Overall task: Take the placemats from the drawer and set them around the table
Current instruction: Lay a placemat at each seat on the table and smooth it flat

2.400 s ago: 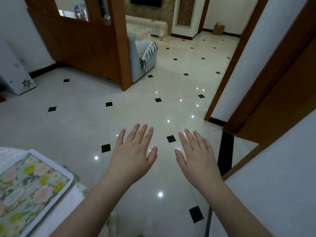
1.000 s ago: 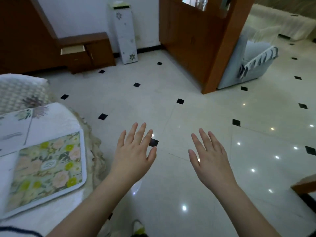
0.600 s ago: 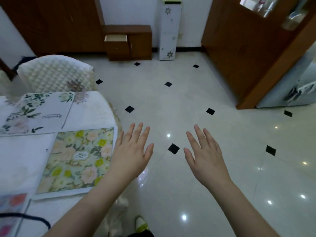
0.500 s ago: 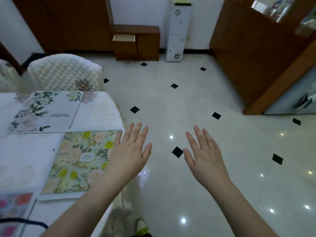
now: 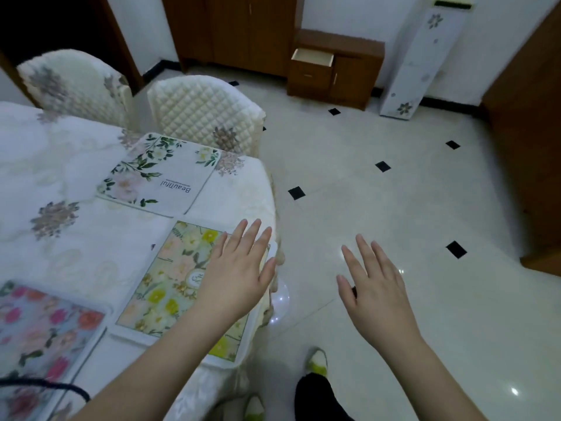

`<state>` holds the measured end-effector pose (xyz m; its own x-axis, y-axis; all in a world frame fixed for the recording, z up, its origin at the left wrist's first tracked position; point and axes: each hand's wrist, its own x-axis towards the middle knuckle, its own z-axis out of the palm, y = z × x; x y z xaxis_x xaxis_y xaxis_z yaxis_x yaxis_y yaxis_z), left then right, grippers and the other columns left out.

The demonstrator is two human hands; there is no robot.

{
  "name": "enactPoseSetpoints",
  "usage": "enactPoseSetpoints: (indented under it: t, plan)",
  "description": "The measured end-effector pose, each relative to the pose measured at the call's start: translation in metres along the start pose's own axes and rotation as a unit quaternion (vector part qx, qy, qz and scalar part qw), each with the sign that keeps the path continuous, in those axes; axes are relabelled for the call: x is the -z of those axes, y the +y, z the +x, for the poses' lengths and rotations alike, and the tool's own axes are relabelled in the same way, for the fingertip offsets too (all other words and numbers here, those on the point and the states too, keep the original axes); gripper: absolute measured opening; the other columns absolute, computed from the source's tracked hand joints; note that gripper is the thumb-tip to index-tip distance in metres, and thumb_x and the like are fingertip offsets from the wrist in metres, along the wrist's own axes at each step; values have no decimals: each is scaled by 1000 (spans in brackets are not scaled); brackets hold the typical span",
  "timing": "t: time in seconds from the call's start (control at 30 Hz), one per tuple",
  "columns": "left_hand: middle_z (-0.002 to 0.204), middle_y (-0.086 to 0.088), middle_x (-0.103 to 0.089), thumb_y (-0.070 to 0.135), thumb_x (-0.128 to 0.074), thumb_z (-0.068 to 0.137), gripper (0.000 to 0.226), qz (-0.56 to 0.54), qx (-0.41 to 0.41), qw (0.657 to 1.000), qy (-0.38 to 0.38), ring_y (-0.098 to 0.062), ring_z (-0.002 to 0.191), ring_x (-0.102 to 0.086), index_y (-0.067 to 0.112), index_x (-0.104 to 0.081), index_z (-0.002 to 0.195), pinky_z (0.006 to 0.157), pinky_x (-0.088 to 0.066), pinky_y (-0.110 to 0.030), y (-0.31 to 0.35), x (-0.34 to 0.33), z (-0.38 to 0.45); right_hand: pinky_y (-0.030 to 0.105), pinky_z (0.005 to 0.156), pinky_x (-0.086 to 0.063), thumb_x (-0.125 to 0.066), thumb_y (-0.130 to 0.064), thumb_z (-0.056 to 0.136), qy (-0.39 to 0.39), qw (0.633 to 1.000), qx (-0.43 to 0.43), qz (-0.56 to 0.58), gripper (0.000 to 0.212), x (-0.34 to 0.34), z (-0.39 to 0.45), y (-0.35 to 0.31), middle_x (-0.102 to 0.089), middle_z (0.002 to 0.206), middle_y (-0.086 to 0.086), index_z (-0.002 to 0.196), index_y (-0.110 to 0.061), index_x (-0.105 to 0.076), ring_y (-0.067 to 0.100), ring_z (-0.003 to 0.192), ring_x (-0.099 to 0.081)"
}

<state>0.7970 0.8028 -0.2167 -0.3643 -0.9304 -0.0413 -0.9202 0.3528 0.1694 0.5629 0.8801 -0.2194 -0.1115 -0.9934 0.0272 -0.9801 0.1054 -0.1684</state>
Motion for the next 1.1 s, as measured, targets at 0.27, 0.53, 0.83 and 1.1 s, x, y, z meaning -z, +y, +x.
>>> enactPoseSetpoints:
  t: [0.27,0.53,0.83,1.1]
  plan:
    - [167,6,-9,53,-12,102,61,5,147,989,5,-15,154,0,29,-15,159,123,-1,-40,-26,-6,31,38,119,-17,-19,-49,101,-68,987,143,8,59,-18,90,7,-13,164,0,154,-24,-30,21,152,-12]
    - [167,6,-5,53,-15,101,63,-4,273,962,19,-15,154,0,30,-11,159,123,-1,-39,-44,-13,23,36,120,-11,-32,-44,103,-131,954,271,6,57,-38,159,-17,-7,166,-2,156,-27,-22,20,153,-4]
    - [166,4,-16,49,-28,104,58,-54,381,922,45,-16,154,-6,25,-24,157,122,-7,-41,-97,-39,-25,34,121,-5,-23,-49,103,-168,900,400,-31,59,-72,196,-108,4,166,-4,157,-28,-11,18,153,2]
    - [165,0,-21,47,-34,103,58,-70,417,903,71,-19,153,-11,23,-29,156,122,-10,-43,-123,-71,-54,36,121,-9,-29,-48,103,-189,872,449,-45,62,-98,206,-177,-1,166,-3,158,-27,-11,19,153,-1]
